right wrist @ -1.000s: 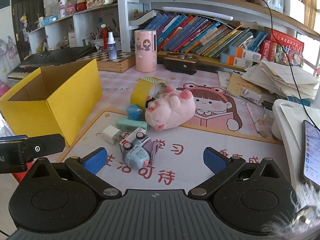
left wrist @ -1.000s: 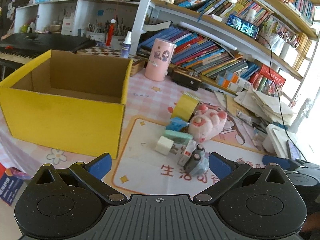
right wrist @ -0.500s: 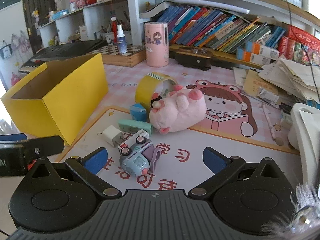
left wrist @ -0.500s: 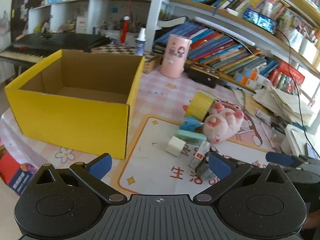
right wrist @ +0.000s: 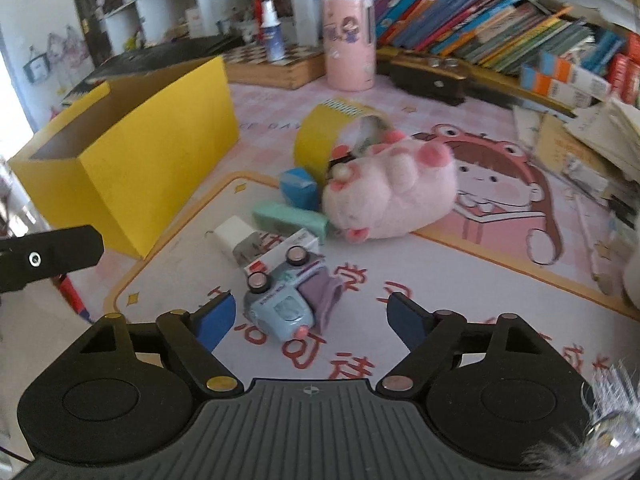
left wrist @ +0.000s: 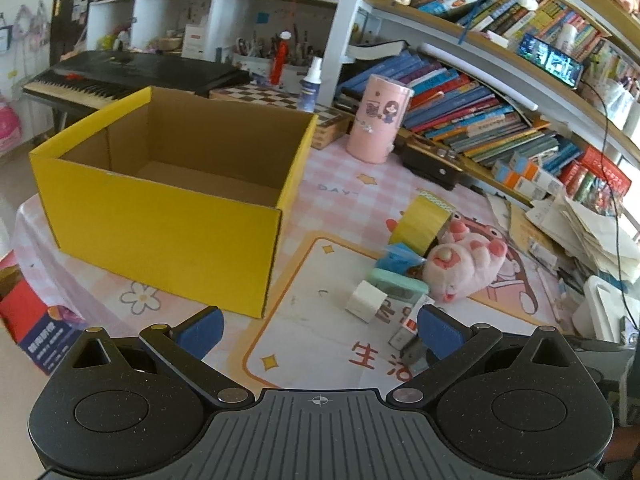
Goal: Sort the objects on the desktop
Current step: 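Reach the right tool to the light-blue toy car while the left tool approaches the white-red box, then close the right gripper on the toy car while the left gripper grasps the white-red box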
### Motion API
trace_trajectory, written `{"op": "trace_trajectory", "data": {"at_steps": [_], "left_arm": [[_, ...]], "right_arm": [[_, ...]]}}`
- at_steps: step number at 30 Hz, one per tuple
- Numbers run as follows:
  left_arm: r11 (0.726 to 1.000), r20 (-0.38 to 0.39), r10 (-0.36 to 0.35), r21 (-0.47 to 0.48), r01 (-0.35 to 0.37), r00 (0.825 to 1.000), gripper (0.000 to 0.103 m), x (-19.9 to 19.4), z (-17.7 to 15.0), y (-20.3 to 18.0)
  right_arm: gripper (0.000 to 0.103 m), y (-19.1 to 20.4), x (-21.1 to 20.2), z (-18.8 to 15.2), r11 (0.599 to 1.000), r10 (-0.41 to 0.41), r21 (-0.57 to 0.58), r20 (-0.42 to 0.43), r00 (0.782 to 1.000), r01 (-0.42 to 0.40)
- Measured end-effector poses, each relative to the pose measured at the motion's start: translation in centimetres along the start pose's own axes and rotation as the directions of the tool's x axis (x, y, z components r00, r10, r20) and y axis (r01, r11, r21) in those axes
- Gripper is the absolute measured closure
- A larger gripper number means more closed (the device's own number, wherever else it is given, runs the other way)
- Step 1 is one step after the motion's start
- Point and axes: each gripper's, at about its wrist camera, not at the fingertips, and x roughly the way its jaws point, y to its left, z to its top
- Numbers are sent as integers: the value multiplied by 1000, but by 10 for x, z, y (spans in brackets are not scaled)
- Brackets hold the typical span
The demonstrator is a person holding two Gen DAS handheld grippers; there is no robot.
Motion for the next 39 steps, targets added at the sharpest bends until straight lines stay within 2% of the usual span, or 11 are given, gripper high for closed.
{"op": "trace_trajectory", "data": {"at_steps": [7,9,11,13,17,25,27,31,34,38,39], "left_arm": [[999,-2,39,-21,-39,999,0,1,1,5],[999,-8,40,-18,-40,999,0,2,2,4],[999,-16,36,-9,-36,999,0,4,1,2],[1000,-29,26,6,-25,999,0,8,1,-2],[999,-54,-12,35,14,998,0,19,2,-13],[985,-97,-137,93,146,986,1,46,0,-48],[982,-114,-155,94,166,981,7,57,-1,-55],[979,-141,-132,137,151,981,43,79,-6,-69],[973,-148,-100,194,128,984,61,91,-10,-80],[953,-153,-65,284,107,986,75,102,-15,-94],[948,-151,-61,300,105,987,76,102,-16,-96]], "right_arm": [[22,4,28,3,999,9,-47,-31,999,-10],[30,4,36,2,998,2,-69,-46,999,-5],[50,2,40,1,997,27,-74,-68,997,-32],[54,-1,37,1,996,39,-75,-53,998,-43],[56,-16,19,2,998,56,-31,10,998,-55],[56,-49,-15,-2,998,-49,31,76,996,46],[56,-57,-20,-3,997,-58,52,77,995,54],[55,-70,-25,-6,995,-68,76,67,995,63],[55,-74,-27,-8,995,-75,69,62,995,71],[55,-80,-28,-8,994,-84,72,63,994,80],[55,-81,-28,-7,994,-87,74,62,994,82]]}}
